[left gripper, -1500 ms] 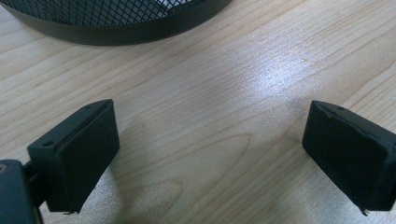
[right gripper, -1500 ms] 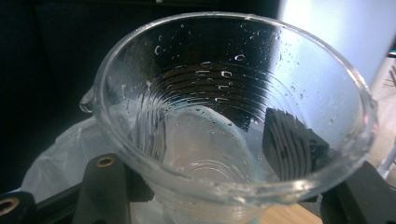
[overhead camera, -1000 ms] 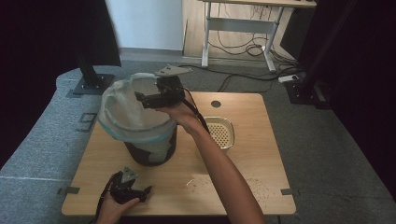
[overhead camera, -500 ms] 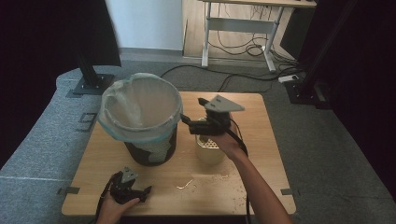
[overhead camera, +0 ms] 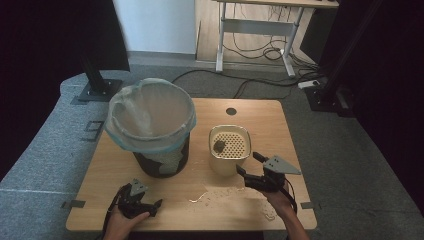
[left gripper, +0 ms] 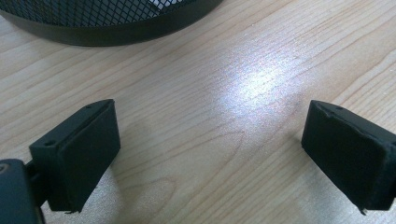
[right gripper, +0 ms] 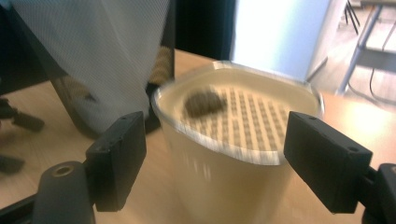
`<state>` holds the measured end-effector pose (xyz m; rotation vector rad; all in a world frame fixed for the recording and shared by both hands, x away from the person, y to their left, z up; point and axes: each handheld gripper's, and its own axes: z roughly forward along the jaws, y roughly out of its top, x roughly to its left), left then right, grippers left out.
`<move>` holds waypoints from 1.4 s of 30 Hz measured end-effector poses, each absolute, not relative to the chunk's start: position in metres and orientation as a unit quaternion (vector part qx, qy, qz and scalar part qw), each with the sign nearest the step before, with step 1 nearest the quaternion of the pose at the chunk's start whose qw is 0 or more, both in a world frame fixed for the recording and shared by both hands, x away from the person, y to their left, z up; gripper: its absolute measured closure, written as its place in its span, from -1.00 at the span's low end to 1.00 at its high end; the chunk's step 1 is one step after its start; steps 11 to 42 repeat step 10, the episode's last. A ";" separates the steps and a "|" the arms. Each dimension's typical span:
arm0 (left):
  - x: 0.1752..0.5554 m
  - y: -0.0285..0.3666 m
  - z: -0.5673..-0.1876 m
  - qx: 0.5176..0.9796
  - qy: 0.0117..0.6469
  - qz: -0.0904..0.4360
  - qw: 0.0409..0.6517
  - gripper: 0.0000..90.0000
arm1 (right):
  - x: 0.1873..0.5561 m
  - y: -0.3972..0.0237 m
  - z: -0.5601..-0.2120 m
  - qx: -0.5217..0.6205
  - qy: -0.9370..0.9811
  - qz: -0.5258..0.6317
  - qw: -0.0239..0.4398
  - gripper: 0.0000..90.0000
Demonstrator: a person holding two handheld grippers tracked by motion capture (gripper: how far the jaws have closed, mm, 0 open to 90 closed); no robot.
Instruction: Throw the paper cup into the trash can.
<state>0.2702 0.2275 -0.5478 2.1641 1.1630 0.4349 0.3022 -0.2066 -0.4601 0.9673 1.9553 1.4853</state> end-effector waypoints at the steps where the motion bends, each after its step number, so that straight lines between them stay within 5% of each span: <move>1: 0.270 0.228 -0.548 0.823 0.442 0.165 0.317 -0.91 | 0.301 -0.209 -0.467 0.360 0.719 0.542 0.245 -0.52; 10: 0.271 0.227 -0.548 0.823 0.442 0.165 0.317 -0.92 | 0.303 -0.213 -0.500 0.386 0.727 0.518 0.232 -0.52; 42: 0.271 0.227 -0.548 0.823 0.442 0.165 0.317 -0.92 | 0.303 -0.213 -0.500 0.386 0.727 0.518 0.232 -0.52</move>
